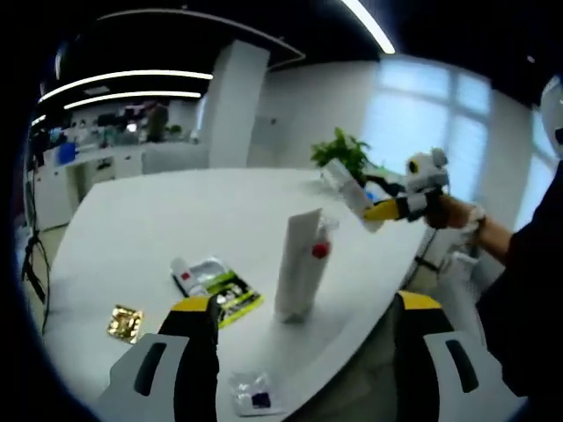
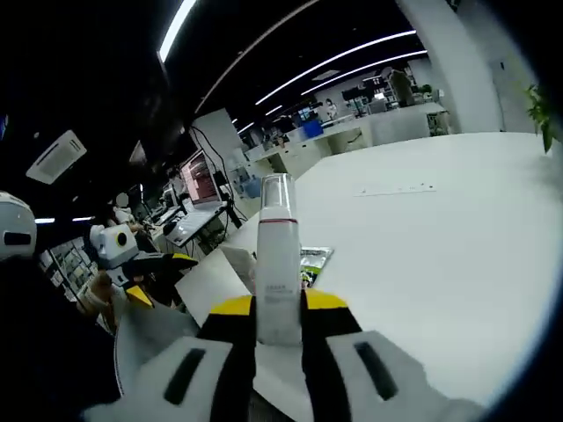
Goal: Arrange the skincare products in the storage area until every visible bottle or jar stands upright without overlapping.
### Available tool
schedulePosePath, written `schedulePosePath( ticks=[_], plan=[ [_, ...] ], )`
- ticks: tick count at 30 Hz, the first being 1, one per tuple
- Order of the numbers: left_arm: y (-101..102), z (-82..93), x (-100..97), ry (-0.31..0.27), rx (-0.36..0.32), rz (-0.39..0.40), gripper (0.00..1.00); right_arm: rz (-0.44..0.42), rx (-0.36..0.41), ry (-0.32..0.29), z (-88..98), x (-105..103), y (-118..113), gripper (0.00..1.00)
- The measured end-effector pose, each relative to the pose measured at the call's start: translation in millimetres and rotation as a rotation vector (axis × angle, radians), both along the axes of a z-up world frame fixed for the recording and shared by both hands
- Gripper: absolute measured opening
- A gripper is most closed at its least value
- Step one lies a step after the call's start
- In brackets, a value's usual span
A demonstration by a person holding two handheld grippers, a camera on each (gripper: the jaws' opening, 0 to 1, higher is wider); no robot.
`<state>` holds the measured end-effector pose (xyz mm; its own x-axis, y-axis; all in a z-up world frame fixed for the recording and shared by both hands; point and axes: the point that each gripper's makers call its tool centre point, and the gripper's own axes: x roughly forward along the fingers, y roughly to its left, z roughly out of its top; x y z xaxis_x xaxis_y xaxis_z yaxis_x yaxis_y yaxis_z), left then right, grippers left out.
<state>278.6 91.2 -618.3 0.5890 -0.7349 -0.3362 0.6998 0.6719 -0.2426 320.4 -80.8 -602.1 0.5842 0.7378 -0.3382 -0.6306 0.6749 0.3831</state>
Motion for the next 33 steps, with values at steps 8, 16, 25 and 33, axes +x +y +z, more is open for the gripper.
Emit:
schedulePosePath(
  ticks=[8,16,25,33],
  plan=[
    [-18.2,20.6,-4.1,-0.014,-0.125,-0.055,0.73,0.076,0.021,-0.007,2.7,-17.9,20.6,0.17],
    [-42.6,41.3,-6.0,-0.007,-0.272,-0.124,0.63,0.146,0.075,-0.001,6.1,-33.7,51.7,0.17],
    [-57.5,43.4,-2.1,0.022,-0.328,-0.170,0.59,0.217,0.135,0.017,3.9,-45.8,76.7,0.17],
    [-62.9,44.5,5.5,0.047,-0.371,-0.185,0.55,0.279,0.168,0.045,2.3,-57.8,91.7,0.17]
  ],
)
